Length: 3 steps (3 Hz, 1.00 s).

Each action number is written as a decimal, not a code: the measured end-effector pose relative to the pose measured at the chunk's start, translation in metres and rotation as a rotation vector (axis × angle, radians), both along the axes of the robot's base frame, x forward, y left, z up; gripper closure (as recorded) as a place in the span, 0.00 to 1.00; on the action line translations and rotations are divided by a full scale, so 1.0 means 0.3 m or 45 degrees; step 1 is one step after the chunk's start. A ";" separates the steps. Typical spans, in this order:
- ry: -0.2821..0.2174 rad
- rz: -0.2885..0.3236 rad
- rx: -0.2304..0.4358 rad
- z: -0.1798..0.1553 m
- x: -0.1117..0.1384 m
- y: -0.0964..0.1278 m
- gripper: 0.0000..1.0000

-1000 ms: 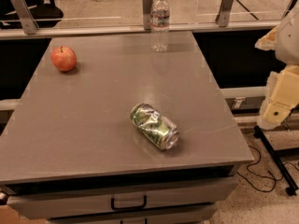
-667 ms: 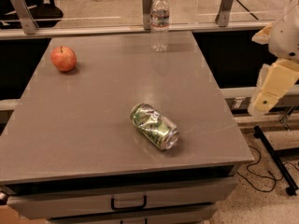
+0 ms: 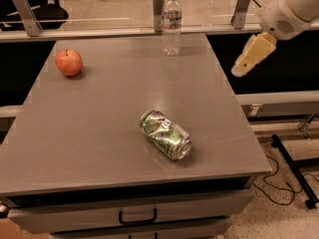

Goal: Pick water bottle

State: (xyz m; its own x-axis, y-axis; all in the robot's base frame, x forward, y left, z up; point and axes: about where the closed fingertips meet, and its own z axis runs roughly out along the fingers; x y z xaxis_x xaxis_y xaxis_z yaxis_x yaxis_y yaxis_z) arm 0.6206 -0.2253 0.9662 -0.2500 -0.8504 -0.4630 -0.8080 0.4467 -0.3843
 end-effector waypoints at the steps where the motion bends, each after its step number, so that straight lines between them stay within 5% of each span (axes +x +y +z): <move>1: -0.108 -0.046 0.092 -0.008 0.231 0.057 0.00; 3: -0.120 -0.048 0.173 -0.032 0.262 0.084 0.00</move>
Offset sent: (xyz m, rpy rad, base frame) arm 0.0564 0.0144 -0.0025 0.0586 -0.0663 -0.0311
